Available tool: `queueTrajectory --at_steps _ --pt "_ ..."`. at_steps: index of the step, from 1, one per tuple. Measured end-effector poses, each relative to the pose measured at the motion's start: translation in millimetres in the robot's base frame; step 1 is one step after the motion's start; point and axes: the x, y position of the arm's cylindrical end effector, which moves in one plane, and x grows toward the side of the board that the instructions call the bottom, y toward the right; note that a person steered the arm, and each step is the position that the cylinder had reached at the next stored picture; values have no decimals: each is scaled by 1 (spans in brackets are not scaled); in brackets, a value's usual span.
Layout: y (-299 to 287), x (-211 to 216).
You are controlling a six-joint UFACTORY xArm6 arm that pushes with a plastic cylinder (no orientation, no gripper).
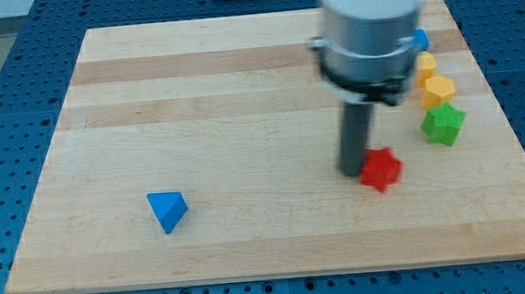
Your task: Move red star to the bottom of the green star
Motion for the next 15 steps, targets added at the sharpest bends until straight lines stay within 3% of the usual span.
queueTrajectory --at_steps 1,3,4,5,8,9,10,11,12,14,15 --pt "51 0" --pt "-9 47" --pt "50 69" --pt "74 63" --pt "67 45" --pt "52 52" --pt "18 30" --pt "19 10" --pt "63 8" --pt "48 31" --pt "102 57"
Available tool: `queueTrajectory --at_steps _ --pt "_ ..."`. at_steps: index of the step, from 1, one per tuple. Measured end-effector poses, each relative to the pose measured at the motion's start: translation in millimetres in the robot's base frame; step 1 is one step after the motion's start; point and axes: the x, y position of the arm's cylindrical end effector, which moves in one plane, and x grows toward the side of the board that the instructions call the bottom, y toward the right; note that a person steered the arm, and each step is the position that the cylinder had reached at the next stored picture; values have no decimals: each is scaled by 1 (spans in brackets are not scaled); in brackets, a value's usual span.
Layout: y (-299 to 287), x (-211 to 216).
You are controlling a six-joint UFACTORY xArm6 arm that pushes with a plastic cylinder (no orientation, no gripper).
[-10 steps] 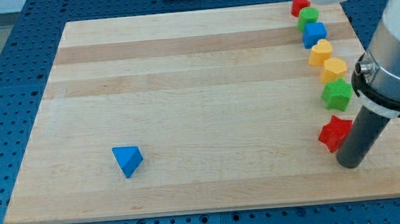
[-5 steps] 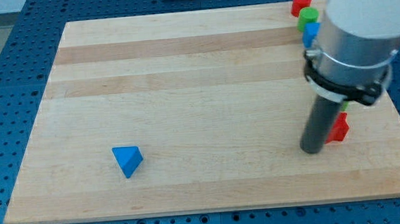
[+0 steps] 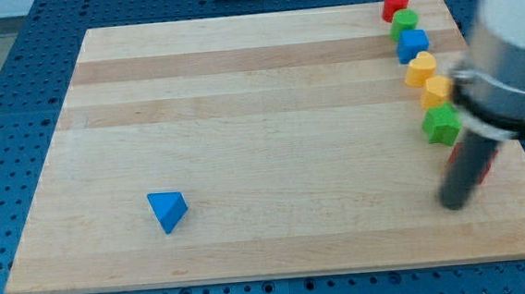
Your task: Move red star to the bottom of the green star
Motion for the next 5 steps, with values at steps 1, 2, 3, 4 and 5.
queueTrajectory --at_steps 1,2,3,4,5 --pt "82 -19" --pt "71 -36" --pt "47 -34" --pt "35 -34" --pt "6 -34"
